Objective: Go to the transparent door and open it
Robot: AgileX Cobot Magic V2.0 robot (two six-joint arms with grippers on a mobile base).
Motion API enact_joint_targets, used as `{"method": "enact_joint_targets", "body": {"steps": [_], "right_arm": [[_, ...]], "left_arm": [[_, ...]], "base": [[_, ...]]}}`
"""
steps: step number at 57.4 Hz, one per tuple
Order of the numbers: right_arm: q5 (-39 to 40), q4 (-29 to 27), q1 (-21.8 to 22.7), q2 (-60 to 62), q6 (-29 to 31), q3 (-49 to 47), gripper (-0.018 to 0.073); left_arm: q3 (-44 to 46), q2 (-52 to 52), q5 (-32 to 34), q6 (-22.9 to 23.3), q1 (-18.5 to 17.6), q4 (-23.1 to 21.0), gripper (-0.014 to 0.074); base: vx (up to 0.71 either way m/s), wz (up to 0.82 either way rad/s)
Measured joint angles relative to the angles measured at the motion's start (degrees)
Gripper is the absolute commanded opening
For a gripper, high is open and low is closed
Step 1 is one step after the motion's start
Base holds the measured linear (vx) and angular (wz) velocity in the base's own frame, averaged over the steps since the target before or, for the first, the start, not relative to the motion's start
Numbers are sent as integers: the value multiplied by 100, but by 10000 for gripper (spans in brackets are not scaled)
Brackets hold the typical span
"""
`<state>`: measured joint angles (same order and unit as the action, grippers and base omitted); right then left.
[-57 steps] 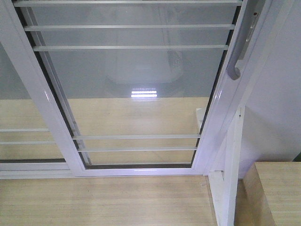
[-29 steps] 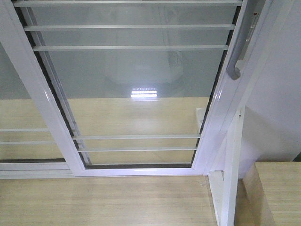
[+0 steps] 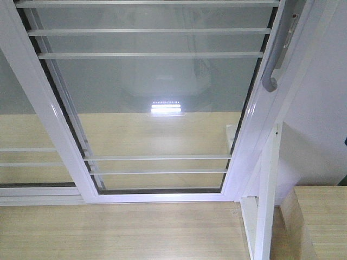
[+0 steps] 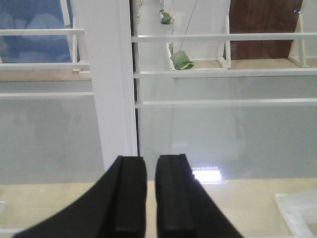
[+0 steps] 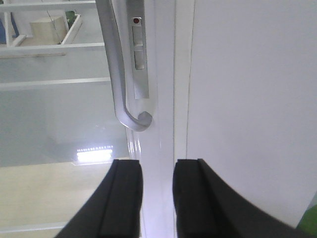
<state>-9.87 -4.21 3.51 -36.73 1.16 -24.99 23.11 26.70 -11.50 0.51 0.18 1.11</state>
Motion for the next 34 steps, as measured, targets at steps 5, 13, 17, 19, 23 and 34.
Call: {"method": "enact_joint_targets", "body": {"steps": [5,13,17,19,23,34], "right_arm": [[65,-142,0,-41,51,-1,347],[206,-179,0,-241,283,-1,384],[324,-179,0,-422,348,-1,402],[392,-179,0,-547,371,-7,414],[440,-179,0,-776,413,-75,427],[479,-180,-75,-1584,438,-598,426]], "left_arm": [[0,0,-82,-51,0,0,393],[0,0,-88,-51,0,0,405],[0,0,-88,-51,0,-12,405],[0,0,-93,-51,0,-16,405],[0,0,-112,-51,0,-16,405],[0,0,-122,-51,0,-16,405]], "base": [[0,0],[0,0],[0,0],[0,0],[0,0],[0,0]]}}
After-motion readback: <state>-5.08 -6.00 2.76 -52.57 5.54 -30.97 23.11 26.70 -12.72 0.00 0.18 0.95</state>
